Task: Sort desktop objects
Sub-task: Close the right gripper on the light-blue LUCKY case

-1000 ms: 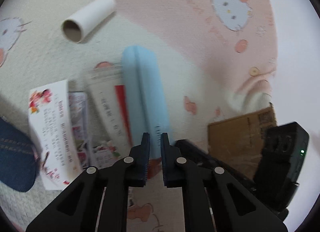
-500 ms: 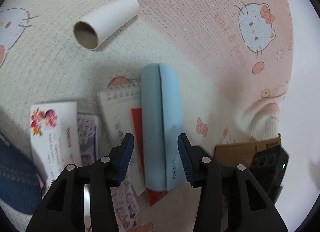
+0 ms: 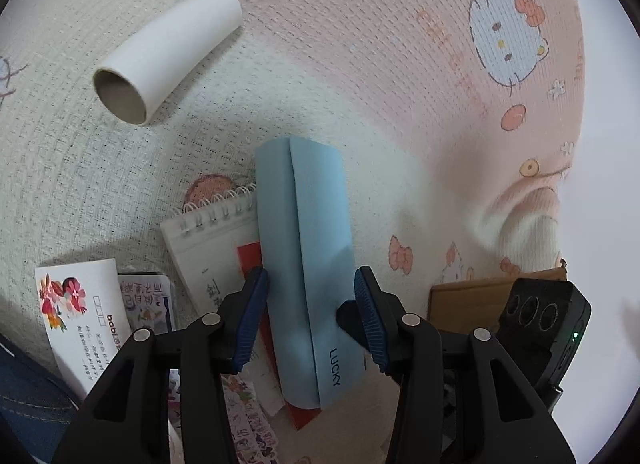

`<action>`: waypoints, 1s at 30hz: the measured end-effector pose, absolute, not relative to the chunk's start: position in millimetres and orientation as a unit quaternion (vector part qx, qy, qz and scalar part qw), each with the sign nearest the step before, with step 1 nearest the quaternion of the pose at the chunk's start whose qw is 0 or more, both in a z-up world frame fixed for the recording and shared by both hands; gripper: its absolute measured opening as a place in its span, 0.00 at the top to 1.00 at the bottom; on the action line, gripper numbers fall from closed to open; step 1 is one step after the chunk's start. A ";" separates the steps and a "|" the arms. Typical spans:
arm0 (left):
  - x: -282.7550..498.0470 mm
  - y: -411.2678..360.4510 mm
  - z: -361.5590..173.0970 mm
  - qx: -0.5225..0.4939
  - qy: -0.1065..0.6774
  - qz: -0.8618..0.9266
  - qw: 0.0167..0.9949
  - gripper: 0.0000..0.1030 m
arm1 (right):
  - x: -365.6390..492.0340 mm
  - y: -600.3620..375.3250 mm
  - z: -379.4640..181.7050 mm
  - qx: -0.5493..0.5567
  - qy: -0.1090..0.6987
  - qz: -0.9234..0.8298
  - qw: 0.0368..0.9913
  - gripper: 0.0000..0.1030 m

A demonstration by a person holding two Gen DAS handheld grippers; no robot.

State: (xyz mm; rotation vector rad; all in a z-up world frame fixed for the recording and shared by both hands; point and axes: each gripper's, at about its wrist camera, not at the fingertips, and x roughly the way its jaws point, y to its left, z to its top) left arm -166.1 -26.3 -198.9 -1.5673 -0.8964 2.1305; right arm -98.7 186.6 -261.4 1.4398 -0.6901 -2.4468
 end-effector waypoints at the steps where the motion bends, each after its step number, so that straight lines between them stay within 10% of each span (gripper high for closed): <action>1: -167.2 -25.5 -199.2 -0.557 -0.313 0.749 0.176 0.53 | -99.5 185.8 -261.6 0.491 -0.233 -0.831 0.119 0.53; 11: -160.3 -19.4 -193.5 -0.554 -0.277 0.767 0.164 0.53 | -99.5 151.3 -247.2 0.490 -0.131 -0.853 0.121 0.52; 30: -155.5 -33.0 -196.6 -0.548 -0.317 0.755 0.171 0.58 | -105.8 165.8 -257.2 0.508 -0.218 -0.825 0.123 0.47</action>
